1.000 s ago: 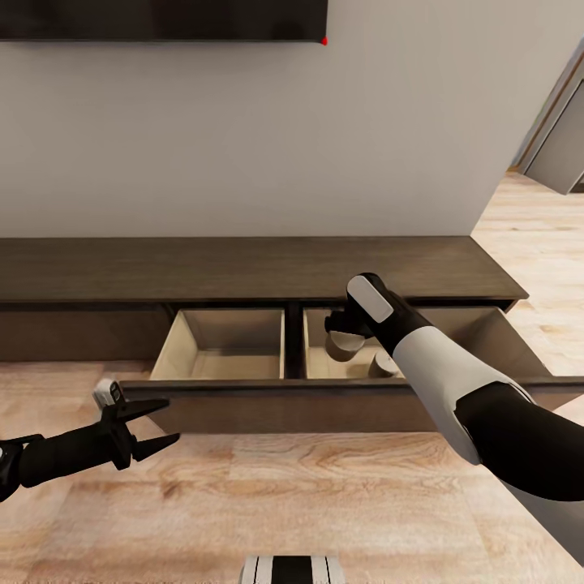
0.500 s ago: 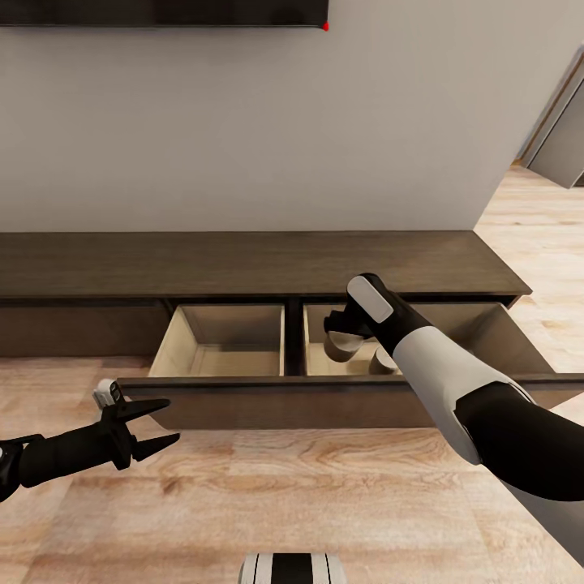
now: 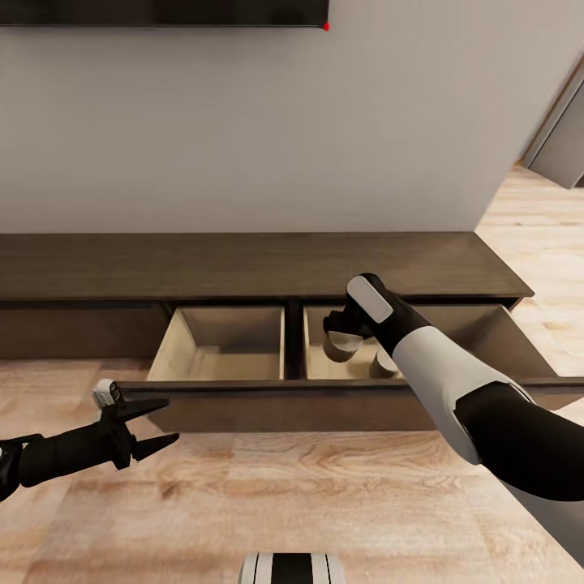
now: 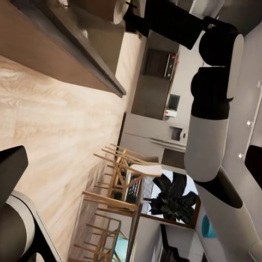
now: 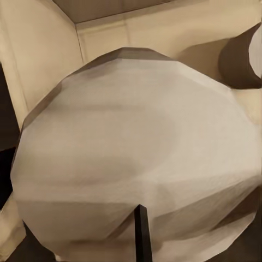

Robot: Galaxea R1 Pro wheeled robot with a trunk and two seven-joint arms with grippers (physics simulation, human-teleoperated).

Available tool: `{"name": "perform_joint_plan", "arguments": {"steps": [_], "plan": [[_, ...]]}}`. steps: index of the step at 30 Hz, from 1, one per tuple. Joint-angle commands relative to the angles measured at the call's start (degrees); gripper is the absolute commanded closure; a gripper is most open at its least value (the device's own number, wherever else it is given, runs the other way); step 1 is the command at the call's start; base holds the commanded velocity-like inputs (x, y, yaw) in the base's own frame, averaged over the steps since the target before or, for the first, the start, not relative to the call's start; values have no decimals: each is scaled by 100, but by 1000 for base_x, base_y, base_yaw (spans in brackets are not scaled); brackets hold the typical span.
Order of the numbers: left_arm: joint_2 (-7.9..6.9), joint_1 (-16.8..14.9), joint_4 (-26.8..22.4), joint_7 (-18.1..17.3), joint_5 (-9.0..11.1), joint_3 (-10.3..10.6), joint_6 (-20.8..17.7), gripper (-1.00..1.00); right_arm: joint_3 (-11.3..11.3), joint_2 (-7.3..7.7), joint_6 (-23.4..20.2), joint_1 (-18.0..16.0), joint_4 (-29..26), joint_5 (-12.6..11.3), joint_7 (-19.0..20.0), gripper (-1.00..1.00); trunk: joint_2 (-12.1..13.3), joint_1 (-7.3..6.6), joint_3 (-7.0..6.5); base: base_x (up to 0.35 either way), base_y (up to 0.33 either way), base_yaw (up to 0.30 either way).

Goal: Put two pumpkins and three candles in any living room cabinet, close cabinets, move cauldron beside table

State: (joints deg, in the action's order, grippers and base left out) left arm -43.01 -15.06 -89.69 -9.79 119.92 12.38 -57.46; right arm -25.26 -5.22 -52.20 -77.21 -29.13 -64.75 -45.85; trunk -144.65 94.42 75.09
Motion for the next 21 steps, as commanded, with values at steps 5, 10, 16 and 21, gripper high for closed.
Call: {"name": "perform_joint_plan", "arguments": {"steps": [5,10,16,21], "plan": [[-6,-6,4,-59,-39,5,-2,-100,-31,9,13,-5,2,-62,-65,-100,-2,1,5,136,0,0],[-6,-6,4,-59,-39,-1,-2,-100,-39,4,17,-5,9,-56,-65,-100,-1,-1,-18,12,0,0],[-6,-6,4,-59,-39,-3,-2,-100,-114,5,17,-5,12,-55,-65,-100,8,-17,-151,1,0,0],[-6,-6,4,-59,-39,1,-2,-100,-142,10,17,-5,13,-55,-65,-100,10,-22,-195,0,0,0]]}}
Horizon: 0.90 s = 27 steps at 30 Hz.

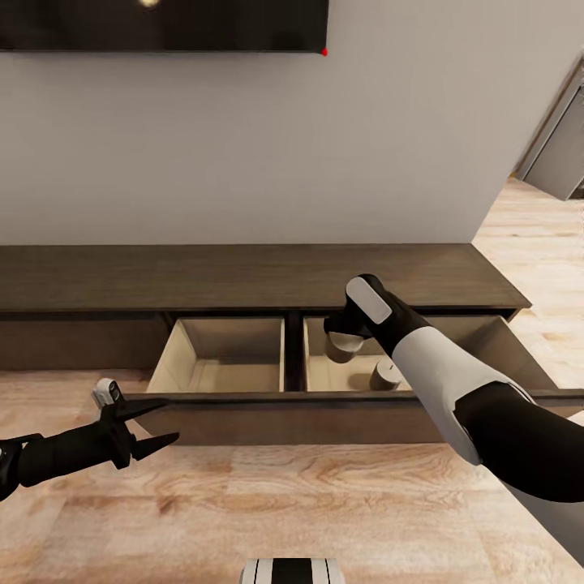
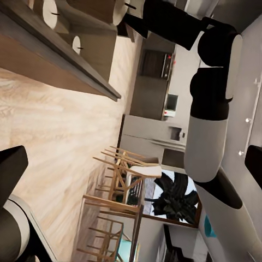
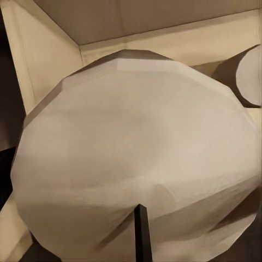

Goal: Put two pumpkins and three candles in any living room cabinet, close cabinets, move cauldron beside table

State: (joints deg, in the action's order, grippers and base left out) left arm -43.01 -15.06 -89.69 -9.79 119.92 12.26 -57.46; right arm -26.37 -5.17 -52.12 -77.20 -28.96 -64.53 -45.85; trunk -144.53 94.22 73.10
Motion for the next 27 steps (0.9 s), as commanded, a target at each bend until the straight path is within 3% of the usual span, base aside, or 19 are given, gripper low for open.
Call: {"name": "perform_joint_plan", "arguments": {"steps": [1,14,19,20,23,27], "plan": [[-6,-6,4,-59,-39,13,-2,-100,-33,5,9,-5,-5,-77,-64,-100,-2,-1,5,0,0,0],[-6,-6,4,-59,-39,13,-2,-100,-55,7,12,-5,-12,-64,-64,-100,-17,27,248,0,0,0],[-6,-6,4,-59,-39,13,-2,-100,-547,0,370,-5,31,200,-62,-100,-23,40,359,0,0,0],[-6,-6,4,-59,-39,13,-2,-100,-610,-1,413,-5,76,222,8,-100,-25,43,381,0,0,0],[-6,-6,4,-59,-39,13,-2,-100,-745,-4,423,-5,391,318,721,-100,-29,50,448,0,0,0],[-6,-6,4,-59,-39,15,-2,-100,-806,-10,521,-5,940,518,853,-100,-34,61,536,0,0,0]]}}
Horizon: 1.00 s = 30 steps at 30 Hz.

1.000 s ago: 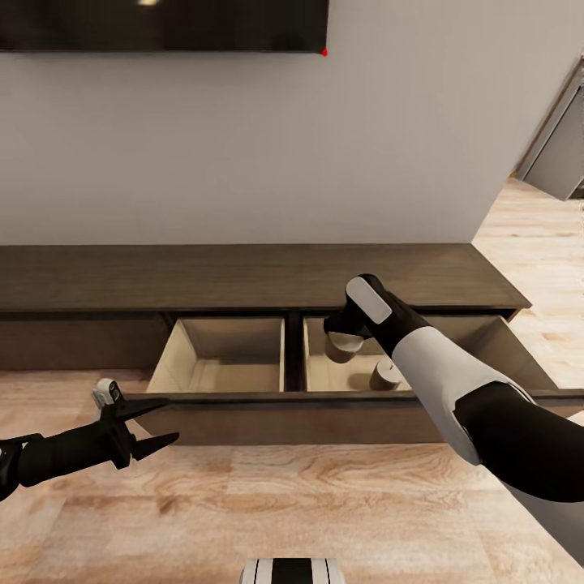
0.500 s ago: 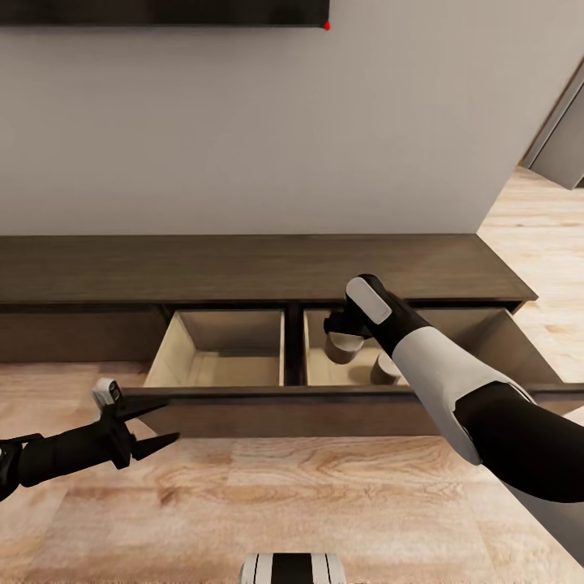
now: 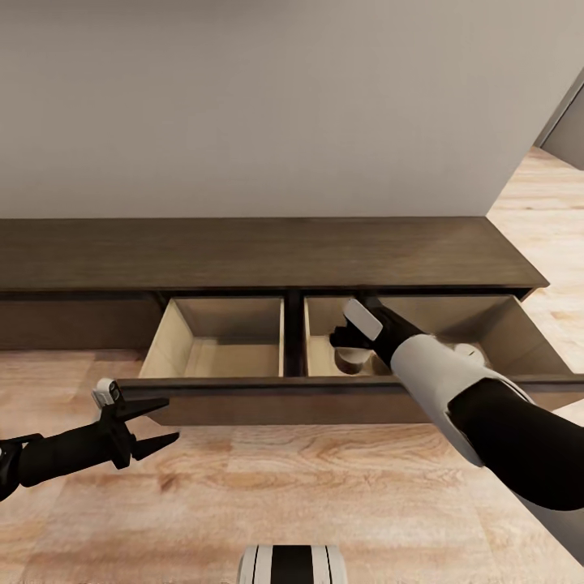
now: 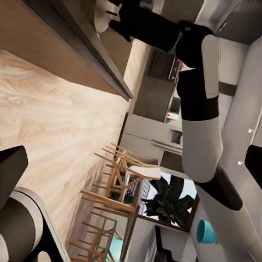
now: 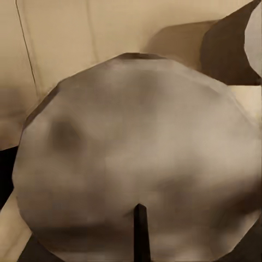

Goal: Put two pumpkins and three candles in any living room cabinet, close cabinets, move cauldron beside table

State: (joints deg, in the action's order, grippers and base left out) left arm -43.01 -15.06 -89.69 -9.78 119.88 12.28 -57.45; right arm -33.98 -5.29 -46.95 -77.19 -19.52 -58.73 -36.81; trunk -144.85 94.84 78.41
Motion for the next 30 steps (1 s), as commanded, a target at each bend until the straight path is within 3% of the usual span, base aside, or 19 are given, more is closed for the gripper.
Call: {"name": "perform_joint_plan", "arguments": {"steps": [1,9,17,25,30], "plan": [[-6,-6,4,-59,-35,12,-3,-100,-49,2,19,-7,55,-33,-21,-100,-4,0,27,0,0,0],[-6,-6,4,-59,-35,20,-3,-100,-56,-5,110,-7,204,38,182,-100,-15,21,204,0,0,0],[-6,-6,4,-59,-35,20,-3,-100,-54,-10,155,-7,125,42,199,-100,-15,21,204,0,0,0],[-4,-6,4,-59,-35,20,-3,-100,-66,-5,588,-15,-184,73,205,-100,-15,21,204,0,0,0],[1,-6,3,-59,-35,25,-3,-100,-76,0,293,-107,-82,94,378,-100,-15,21,204,0,0,0]]}}
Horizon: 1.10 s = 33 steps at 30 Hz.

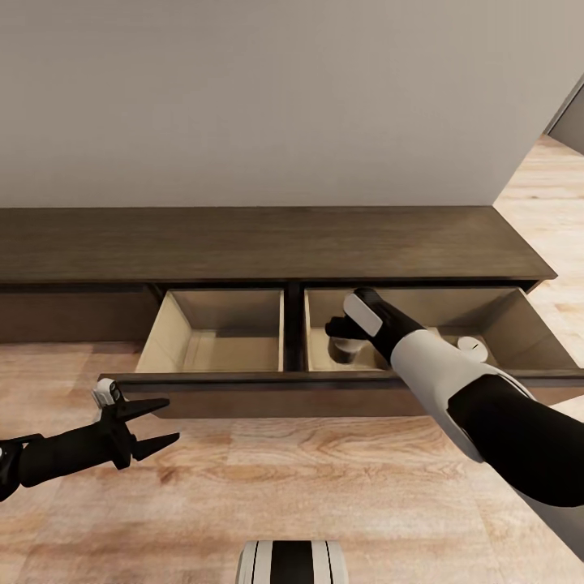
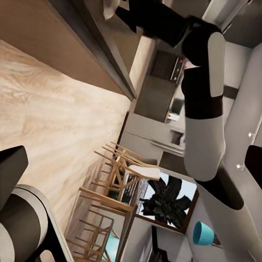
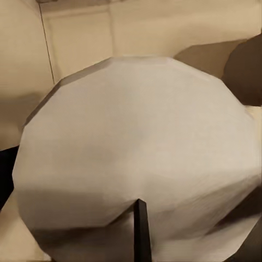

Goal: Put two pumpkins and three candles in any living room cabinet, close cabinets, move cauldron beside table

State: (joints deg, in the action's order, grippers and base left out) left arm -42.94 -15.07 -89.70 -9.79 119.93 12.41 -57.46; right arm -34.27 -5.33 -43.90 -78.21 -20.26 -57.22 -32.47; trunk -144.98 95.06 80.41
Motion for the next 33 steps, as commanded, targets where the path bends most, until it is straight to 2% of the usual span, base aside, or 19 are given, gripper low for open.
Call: {"name": "perform_joint_plan", "arguments": {"steps": [1,6,8,10,15,19,22,26,28,29,33], "plan": [[-5,-5,4,-58,-39,16,-2,-100,-50,6,-21,-10,-58,-54,-47,-100,-2,-1,4,0,0,0],[-7,-5,5,-58,-45,18,-2,-100,-58,19,149,-18,-92,-52,26,-100,-2,-1,4,0,0,0],[-10,-5,5,-58,-45,21,-2,-100,-66,39,177,-19,-306,-46,-2,-100,-2,-1,4,0,0,0],[-12,-5,5,-58,-46,17,-2,-100,-104,26,406,-19,-588,-12,-123,-100,-2,-1,4,0,0,0],[-13,-5,5,-58,-44,16,-2,-100,-154,6,702,-19,33,172,-201,-100,-2,-1,4,0,0,0],[-13,-5,5,-58,-44,15,-2,-100,-156,0,718,-19,146,191,-202,-100,-2,-1,4,0,0,0],[-13,-5,5,-58,-46,15,-2,-100,-148,3,663,-19,158,151,-21,-100,-2,-1,4,0,0,0],[-13,-5,5,-58,-46,15,-2,-100,-135,0,460,-19,172,153,688,-100,-2,-1,4,0,0,0],[-13,-5,5,-58,-47,15,-2,-100,-143,-2,464,-19,190,171,749,-100,-2,-1,4,0,0,0],[-13,-5,5,-58,-48,15,-2,-100,-145,-3,474,-19,196,191,699,-100,-2,-1,4,0,0,0],[-13,-5,5,-58,-46,15,-2,-100,-149,-7,584,-19,212,369,99,-100,-2,-1,4,0,0,0]]}}
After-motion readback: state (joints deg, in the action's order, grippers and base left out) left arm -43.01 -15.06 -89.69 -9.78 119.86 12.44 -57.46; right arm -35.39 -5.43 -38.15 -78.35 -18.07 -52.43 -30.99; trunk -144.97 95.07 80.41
